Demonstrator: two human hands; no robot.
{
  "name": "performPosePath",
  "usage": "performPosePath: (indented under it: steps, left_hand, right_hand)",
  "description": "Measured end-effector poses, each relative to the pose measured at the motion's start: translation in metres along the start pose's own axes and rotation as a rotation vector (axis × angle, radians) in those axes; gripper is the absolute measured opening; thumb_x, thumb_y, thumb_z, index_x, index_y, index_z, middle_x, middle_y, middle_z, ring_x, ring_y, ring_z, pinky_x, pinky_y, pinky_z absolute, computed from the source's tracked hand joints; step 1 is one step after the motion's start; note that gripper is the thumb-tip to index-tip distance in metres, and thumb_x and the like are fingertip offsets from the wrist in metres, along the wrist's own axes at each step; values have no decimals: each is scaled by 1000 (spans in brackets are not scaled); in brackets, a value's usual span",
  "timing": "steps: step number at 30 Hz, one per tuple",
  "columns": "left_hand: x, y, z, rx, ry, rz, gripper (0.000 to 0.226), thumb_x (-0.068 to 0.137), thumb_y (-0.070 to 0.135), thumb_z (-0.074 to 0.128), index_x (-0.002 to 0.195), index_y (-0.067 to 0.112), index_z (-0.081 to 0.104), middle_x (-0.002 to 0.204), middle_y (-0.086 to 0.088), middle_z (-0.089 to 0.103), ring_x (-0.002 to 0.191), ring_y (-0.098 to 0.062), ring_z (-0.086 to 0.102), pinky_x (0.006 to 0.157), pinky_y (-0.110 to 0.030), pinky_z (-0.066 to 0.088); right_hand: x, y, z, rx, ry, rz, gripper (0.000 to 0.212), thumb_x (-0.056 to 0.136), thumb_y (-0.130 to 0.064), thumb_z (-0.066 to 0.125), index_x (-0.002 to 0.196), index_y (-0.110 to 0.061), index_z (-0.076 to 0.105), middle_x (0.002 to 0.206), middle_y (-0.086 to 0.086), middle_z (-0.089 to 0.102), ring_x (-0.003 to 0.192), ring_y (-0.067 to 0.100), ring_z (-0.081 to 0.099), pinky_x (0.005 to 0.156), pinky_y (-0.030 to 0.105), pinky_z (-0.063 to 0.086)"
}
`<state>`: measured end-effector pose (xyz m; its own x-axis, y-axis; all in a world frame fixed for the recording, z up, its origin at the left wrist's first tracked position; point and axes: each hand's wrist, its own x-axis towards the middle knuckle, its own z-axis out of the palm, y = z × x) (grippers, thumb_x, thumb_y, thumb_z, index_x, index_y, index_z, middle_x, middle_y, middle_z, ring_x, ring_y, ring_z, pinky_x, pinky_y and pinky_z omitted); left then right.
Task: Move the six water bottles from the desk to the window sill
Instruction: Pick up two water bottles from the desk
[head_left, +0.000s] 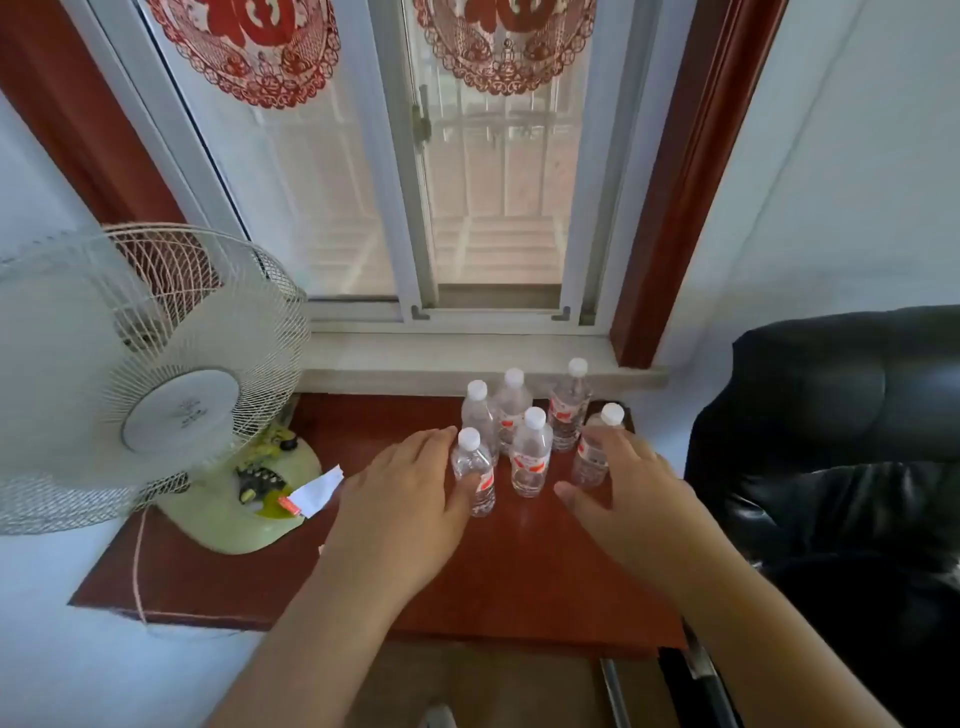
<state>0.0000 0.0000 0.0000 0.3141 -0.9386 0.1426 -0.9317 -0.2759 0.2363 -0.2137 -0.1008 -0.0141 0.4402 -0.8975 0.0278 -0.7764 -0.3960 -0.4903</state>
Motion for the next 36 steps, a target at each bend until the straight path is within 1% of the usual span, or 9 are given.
performPosePath:
  steps: [5, 12, 16, 19, 22, 29, 31, 34, 36]
  left_hand:
    - [36, -22, 16, -68, 28, 79, 51, 95, 57, 40, 139, 33, 41, 138, 13, 50, 124, -15, 49, 86, -38, 44]
    - [82, -64, 47, -245, -33, 145, 53, 93, 61, 37, 139, 36, 36, 140, 14, 48, 126, -12, 45, 88, -38, 45]
    - [100, -85, 70, -323, -103, 150, 54, 93, 62, 39, 142, 39, 32, 144, 15, 44, 129, -10, 42, 93, -38, 44]
    - [110, -93, 87, -310, -145, 157, 56, 94, 60, 42, 143, 35, 35, 143, 13, 46, 128, -12, 43, 93, -37, 44]
    - [117, -93, 104, -317, -189, 139, 55, 93, 60, 44, 142, 34, 39, 142, 13, 46, 129, -11, 42, 93, -37, 43]
    - [128, -80, 134, -456, -260, 61, 54, 81, 67, 58, 129, 48, 40, 127, 18, 53, 118, -6, 45, 88, -27, 37]
    - [130, -78, 142, -479, -233, 49, 52, 79, 64, 63, 124, 46, 45, 121, 18, 55, 112, -5, 48, 86, -27, 40]
    - [132, -75, 152, -528, -220, 3, 45, 74, 58, 68, 114, 38, 58, 109, 17, 61, 103, -6, 55, 84, -33, 49]
    - [132, -74, 158, -575, -204, -22, 37, 73, 52, 73, 106, 36, 63, 96, 18, 65, 91, -2, 60, 77, -31, 52]
  right_hand:
    - [29, -3, 17, 27, 3, 55, 68, 80, -71, 53, 138, -45, 29, 143, -11, 45, 124, 16, 51, 99, 44, 49]
    - [71, -6, 47, 122, -20, 147, 67, 81, -66, 61, 138, -49, 30, 140, -14, 45, 109, 6, 52, 88, 32, 50]
    - [93, -2, 72, 159, -32, 212, 70, 81, -62, 64, 142, -41, 36, 135, -11, 47, 114, 13, 55, 87, 32, 50]
    - [109, 4, 88, 161, -30, 238, 71, 81, -56, 68, 144, -39, 38, 126, -17, 40, 111, 11, 50, 86, 30, 45]
    - [124, 13, 98, 165, -27, 280, 69, 82, -52, 69, 143, -36, 40, 134, -11, 44, 117, 12, 48, 90, 31, 42]
    - [155, 36, 114, 174, -26, 298, 69, 79, -53, 72, 140, -33, 47, 130, -7, 59, 109, 9, 53, 86, 27, 36]
    - [160, 40, 119, 146, -38, 279, 69, 79, -52, 73, 140, -31, 49, 130, -7, 60, 111, 9, 54, 86, 25, 34]
    - [164, 44, 124, 169, -48, 272, 61, 80, -44, 77, 135, -29, 54, 126, -4, 61, 103, 7, 54, 79, 21, 36]
    - [165, 45, 127, 186, -49, 253, 56, 79, -39, 78, 131, -27, 59, 124, -3, 58, 100, 8, 55, 80, 21, 38]
